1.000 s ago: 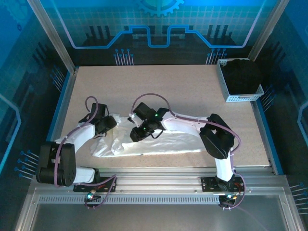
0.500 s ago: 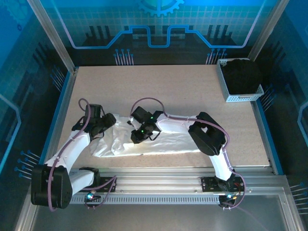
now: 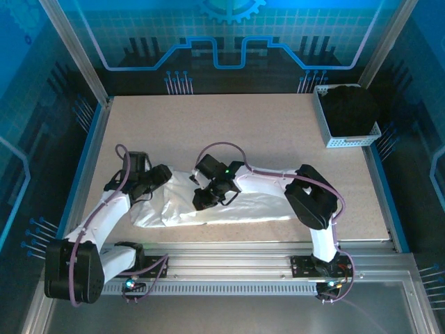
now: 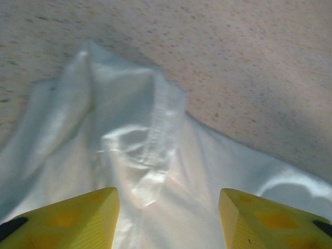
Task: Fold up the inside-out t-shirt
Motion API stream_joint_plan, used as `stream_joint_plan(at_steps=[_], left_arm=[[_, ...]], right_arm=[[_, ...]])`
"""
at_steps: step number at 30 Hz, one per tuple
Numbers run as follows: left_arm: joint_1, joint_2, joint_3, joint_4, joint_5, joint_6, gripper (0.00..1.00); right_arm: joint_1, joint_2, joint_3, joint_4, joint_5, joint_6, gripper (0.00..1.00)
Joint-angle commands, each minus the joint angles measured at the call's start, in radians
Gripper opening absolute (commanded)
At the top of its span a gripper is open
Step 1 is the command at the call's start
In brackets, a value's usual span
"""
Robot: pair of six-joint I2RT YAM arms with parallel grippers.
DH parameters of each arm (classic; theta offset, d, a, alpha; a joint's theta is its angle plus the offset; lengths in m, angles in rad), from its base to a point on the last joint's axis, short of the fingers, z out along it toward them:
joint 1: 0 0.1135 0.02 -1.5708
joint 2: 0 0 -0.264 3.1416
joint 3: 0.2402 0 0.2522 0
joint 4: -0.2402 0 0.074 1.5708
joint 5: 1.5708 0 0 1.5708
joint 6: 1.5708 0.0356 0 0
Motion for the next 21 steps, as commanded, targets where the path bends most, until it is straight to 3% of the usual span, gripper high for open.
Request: stream_joint_plan(at_steps=[1, 7, 11, 14, 21], left_arm=[[-0.004, 0.073, -0.025, 0.167, 0.175, -0.049, 0.51], [-0.025, 0.265, 0.017, 0.33, 0.255, -0.097, 0.43], [-0.023, 0.388, 0.072, 0.274, 0.161, -0.083, 0.41], [0.027, 0.447, 0.082, 0.248, 0.072, -0.078, 0.38], [0.067, 0.493, 0.121, 0.305, 0.08, -0.067, 0.45]], right_arm=[[-0.016, 0.028, -0.015, 0.019, -0.037, 0.053, 0.1], [-0.021, 0.037, -0.023, 0.028, -0.023, 0.063, 0.1], [-0.024, 0.026, -0.041, 0.032, 0.003, 0.073, 0.1], [-0.032, 0.019, -0.059, 0.027, 0.023, 0.081, 0.1], [-0.039, 0.044, -0.062, -0.011, 0.055, 0.072, 0.13]])
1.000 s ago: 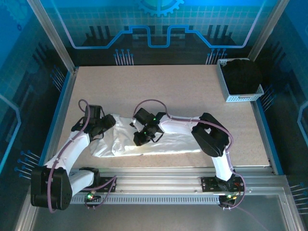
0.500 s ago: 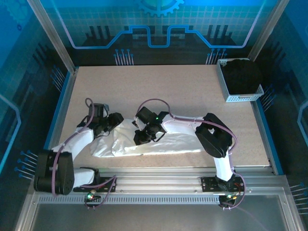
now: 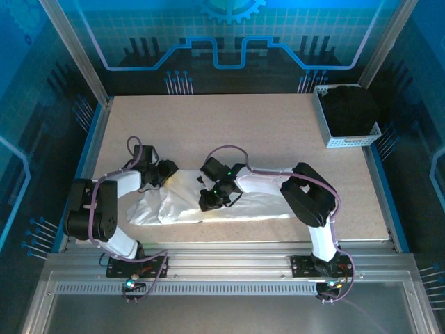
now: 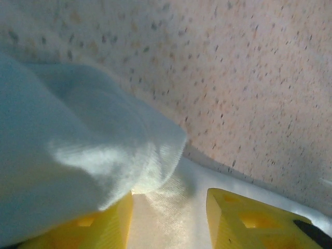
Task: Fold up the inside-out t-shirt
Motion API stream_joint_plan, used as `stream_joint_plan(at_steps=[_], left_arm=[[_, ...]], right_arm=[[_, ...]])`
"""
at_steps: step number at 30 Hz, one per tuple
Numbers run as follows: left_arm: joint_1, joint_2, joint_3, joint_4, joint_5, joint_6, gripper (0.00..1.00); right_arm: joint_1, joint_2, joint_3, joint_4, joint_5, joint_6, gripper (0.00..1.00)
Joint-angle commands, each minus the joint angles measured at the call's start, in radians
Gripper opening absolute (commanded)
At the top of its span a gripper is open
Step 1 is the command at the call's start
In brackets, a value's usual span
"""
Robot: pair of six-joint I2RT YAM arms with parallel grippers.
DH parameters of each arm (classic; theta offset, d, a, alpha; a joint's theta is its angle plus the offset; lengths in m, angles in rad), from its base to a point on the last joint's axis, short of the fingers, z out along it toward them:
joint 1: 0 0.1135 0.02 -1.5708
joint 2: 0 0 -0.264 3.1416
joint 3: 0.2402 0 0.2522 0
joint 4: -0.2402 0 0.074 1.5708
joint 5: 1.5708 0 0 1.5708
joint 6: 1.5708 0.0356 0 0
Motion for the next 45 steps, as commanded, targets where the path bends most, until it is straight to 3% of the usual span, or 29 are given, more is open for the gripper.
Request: stream_joint_plan(at_steps=[1, 7, 10, 13, 15, 20, 23, 29, 35, 38, 45], left_arm=[[0.016, 0.027, 0.039, 0.025, -0.043, 0.022, 0.47], [0.022, -0.045, 0.063, -0.006, 0.0, 0.024, 0.56], [0.042, -0.156, 0.04, -0.111, -0.071, 0.056, 0.61], [0.077, -0.252, 0.032, -0.271, -0.254, 0.132, 0.87], [0.112, -0.28, 0.024, -0.338, -0.308, 0.157, 0.99], [0.14, -0.211, 0.045, -0.393, -0.309, 0.188, 0.99], [0.141, -0.136, 0.077, -0.406, -0.244, 0.198, 0.99], [0.121, -0.089, 0.032, -0.351, -0.041, 0.18, 0.99], [0.042, -0.204, -0.067, -0.338, 0.064, 0.177, 0.97], [0.023, -0.237, -0.11, -0.336, 0.058, 0.177, 0.92], [-0.001, -0.148, -0.105, -0.321, 0.055, 0.19, 0.67]], right_arm=[[-0.015, 0.013, 0.002, -0.046, 0.022, -0.007, 0.15], [-0.029, -0.078, -0.018, -0.044, 0.046, -0.1, 0.25], [-0.029, -0.128, -0.036, -0.031, 0.054, -0.162, 0.3], [-0.036, -0.162, -0.074, 0.01, 0.06, -0.193, 0.38], [-0.052, -0.176, -0.107, 0.054, 0.031, -0.198, 0.44], [-0.102, -0.209, -0.17, 0.125, -0.051, -0.221, 0.56], [-0.14, -0.237, -0.209, 0.151, -0.08, -0.235, 0.68], [-0.207, -0.276, -0.275, 0.181, -0.125, -0.236, 0.69], [-0.221, -0.293, -0.318, 0.208, -0.129, -0.218, 0.69], [-0.221, -0.277, -0.321, 0.23, -0.153, -0.198, 0.68], [-0.219, -0.269, -0.316, 0.243, -0.173, -0.178, 0.67]])
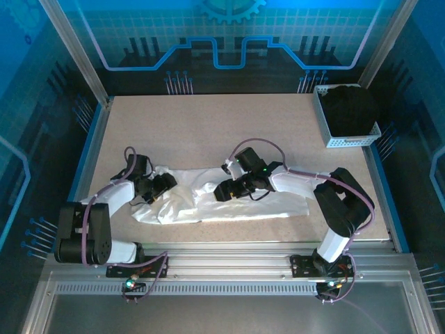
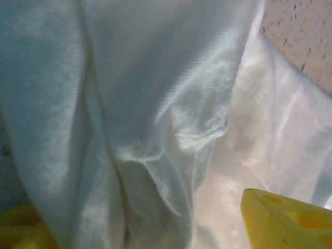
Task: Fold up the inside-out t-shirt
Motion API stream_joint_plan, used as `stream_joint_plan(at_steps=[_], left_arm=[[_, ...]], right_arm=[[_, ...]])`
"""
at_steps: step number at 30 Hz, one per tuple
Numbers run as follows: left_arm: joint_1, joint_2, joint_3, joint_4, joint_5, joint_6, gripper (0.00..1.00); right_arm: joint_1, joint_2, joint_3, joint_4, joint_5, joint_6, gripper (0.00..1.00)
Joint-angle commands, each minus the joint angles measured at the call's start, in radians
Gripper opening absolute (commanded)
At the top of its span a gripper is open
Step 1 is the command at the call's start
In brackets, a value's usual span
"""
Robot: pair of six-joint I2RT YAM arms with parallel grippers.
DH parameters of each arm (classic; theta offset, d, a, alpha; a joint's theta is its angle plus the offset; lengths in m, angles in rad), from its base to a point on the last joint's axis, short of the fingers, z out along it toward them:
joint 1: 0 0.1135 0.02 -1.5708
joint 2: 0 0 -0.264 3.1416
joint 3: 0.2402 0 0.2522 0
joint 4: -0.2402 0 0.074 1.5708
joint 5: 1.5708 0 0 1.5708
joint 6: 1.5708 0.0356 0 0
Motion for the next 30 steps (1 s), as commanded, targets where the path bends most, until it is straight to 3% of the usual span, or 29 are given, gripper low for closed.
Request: stream_joint_plan(at_steps=[1, 5, 10, 11, 20, 26, 30], left_arm=[[-0.027, 0.07, 0.002, -0.012, 0.051, 0.009, 0.61], [-0.071, 0.126, 0.032, 0.003, 0.071, 0.027, 0.44], [-0.077, 0.136, 0.065, -0.01, -0.012, 0.026, 0.03], [-0.077, 0.133, 0.081, -0.024, -0.041, 0.024, 0.0], [-0.025, 0.096, 0.302, -0.232, -0.434, 0.08, 0.0], [0.047, 0.238, 0.547, -0.424, -0.839, 0.266, 0.0], [0.063, 0.34, 0.701, -0.504, -1.002, 0.343, 0.0]], right_arm=[[-0.005, 0.001, -0.003, 0.017, -0.024, 0.014, 0.67], [-0.005, -0.012, -0.004, 0.003, -0.006, 0.012, 0.67], [-0.005, -0.017, -0.005, -0.012, 0.011, 0.011, 0.66], [-0.006, -0.018, -0.001, -0.02, 0.013, 0.007, 0.66], [-0.099, -0.105, -0.007, -0.086, 0.059, -0.05, 0.66], [-0.186, -0.162, -0.037, -0.118, 0.063, -0.067, 0.66], [-0.22, -0.21, -0.077, -0.13, 0.085, -0.085, 0.66]])
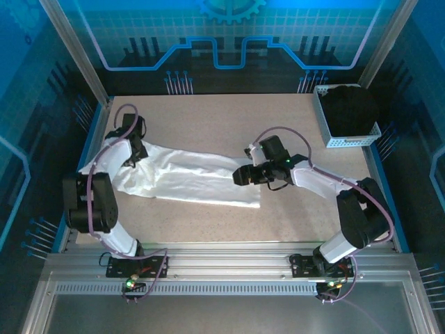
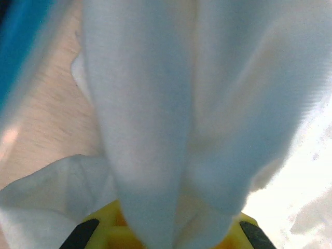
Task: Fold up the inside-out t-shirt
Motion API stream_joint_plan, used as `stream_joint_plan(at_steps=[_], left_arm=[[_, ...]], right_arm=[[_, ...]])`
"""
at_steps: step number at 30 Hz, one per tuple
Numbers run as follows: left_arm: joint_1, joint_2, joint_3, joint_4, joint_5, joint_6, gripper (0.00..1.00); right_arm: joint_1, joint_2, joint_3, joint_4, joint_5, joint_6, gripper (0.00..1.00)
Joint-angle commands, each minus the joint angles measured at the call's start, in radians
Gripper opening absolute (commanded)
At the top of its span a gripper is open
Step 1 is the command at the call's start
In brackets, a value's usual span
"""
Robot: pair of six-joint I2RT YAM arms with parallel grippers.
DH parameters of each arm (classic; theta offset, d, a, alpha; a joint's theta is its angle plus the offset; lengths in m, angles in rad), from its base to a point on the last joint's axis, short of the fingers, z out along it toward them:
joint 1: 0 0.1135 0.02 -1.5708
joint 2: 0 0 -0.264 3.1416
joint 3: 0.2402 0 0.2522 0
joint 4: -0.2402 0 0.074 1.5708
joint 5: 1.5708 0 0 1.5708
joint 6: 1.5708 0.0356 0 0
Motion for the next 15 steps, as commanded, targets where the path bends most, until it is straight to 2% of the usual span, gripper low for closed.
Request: stream_joint_plan(at_steps=[1, 4, 7, 11, 15], left_arm=[[0.005, 0.072, 0.112, -0.15, -0.256, 0.115, 0.0], [-0.033, 0.112, 0.187, -0.22, -0.294, 0.121, 0.0], [-0.125, 0.109, 0.215, -0.268, -0.258, 0.102, 0.0], [-0.267, 0.092, 0.251, -0.346, -0.121, 0.047, 0.0], [-0.384, 0.065, 0.278, -0.4, 0.095, -0.03, 0.0]], right_arm=[[-0.026, -0.056, -0.043, -0.052, 0.024, -0.037, 0.66], [-0.044, -0.083, -0.083, -0.048, 0.034, -0.038, 0.67], [-0.055, -0.091, -0.095, -0.045, 0.032, -0.04, 0.67], [-0.072, -0.106, -0.098, -0.06, 0.041, -0.047, 0.67], [-0.094, -0.134, -0.106, -0.079, 0.05, -0.058, 0.67]])
